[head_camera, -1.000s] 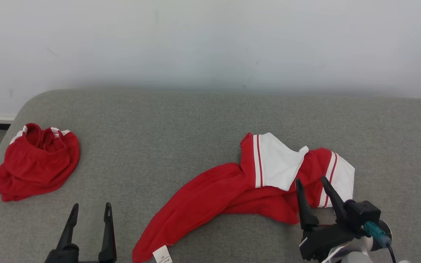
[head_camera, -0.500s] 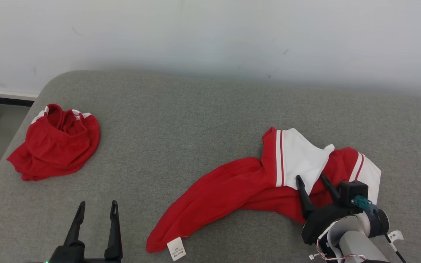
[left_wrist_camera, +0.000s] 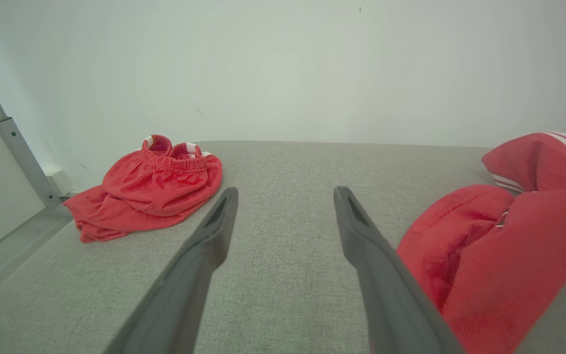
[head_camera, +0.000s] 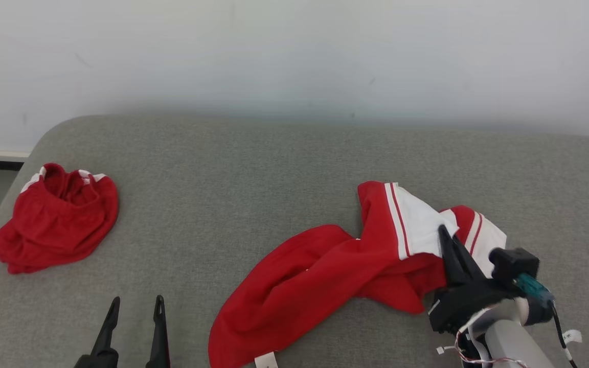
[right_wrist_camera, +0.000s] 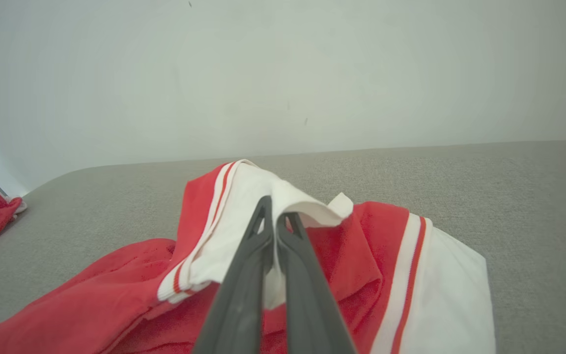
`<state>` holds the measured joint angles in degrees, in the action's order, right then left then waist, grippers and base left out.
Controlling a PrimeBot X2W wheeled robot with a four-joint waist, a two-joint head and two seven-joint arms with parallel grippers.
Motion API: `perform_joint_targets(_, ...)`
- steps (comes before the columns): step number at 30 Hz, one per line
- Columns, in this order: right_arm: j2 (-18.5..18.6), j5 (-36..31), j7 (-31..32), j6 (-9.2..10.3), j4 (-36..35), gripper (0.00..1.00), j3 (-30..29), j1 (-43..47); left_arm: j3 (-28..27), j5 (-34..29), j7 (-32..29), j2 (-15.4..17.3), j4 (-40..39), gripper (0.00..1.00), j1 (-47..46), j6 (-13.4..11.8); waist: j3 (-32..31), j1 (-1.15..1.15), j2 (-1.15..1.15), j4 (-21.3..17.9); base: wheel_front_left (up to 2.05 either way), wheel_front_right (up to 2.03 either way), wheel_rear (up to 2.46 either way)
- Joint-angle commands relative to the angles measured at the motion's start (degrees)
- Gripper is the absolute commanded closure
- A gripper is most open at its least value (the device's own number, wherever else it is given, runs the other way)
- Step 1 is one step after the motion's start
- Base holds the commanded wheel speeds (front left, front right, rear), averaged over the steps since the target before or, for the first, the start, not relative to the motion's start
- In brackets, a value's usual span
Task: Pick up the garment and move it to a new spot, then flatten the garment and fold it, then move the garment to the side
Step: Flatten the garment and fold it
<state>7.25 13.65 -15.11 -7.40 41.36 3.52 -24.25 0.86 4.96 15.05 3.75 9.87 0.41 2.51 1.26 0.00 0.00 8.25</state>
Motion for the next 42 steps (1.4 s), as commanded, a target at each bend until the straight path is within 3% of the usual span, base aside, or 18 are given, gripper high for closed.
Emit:
perform_joint_targets(1, 0.33, 0.57, -0.01, -0.18, -4.55, 1.0, -0.81, 4.05, -0.4, -0.29, 0.19, -0.24, 0.5, 0.0, 1.16, 0.06, -1.3, 0.0, 0.0, -3.1, 0.0, 0.0, 0.0)
perform_joint_targets(13, 0.12, -1.08, -0.04, -0.18, -27.13, 1.0, -6.12, 23.87, -0.4, 0.36, 0.19, -0.71, 2.52, 0.0, 0.61, 0.86, -0.46, 0.0, 0.0, -10.85, 0.0, 0.0, 0.0)
perform_joint_targets(20, -0.85, -3.06, 2.22, -0.18, -30.96, 1.0, -10.06, 31.02, 0.07, 0.48, 0.19, -0.85, 2.76, 0.0, -0.16, 0.61, 0.31, 0.0, 0.0, -11.66, 0.0, 0.0, 0.0)
perform_joint_targets(21, -0.88, -3.29, 2.48, -0.18, -30.35, 0.76, -10.42, 31.39, 0.06, 0.55, 0.19, -0.86, 2.86, 0.0, -0.09, 0.67, 0.25, 0.0, 0.0, -11.71, 0.0, 0.0, 0.0)
perform_joint_targets(22, -1.07, -3.35, 2.79, -0.18, -29.78, 0.0, -10.61, 31.66, 0.12, 0.54, 0.19, -0.86, 3.07, 0.0, -0.02, 0.79, 0.12, 0.0, 0.0, -11.68, 0.0, 0.0, 0.0)
perform_joint_targets(27, -1.94, -2.93, 2.15, -0.18, -28.53, 0.0, -11.61, 32.43, 0.34, 0.37, 0.19, -0.88, 3.42, 0.0, 0.16, 0.87, -0.64, 0.0, 0.0, -10.71, 0.0, 0.0, 0.0)
perform_joint_targets(42, -2.51, -3.43, 0.0, -0.18, -34.57, 0.0, -11.18, 31.74, 0.46, 0.56, 0.19, -0.92, 3.94, 0.0, 1.73, 1.59, -2.35, 0.0, 0.0, -8.73, 0.0, 0.0, 0.0)
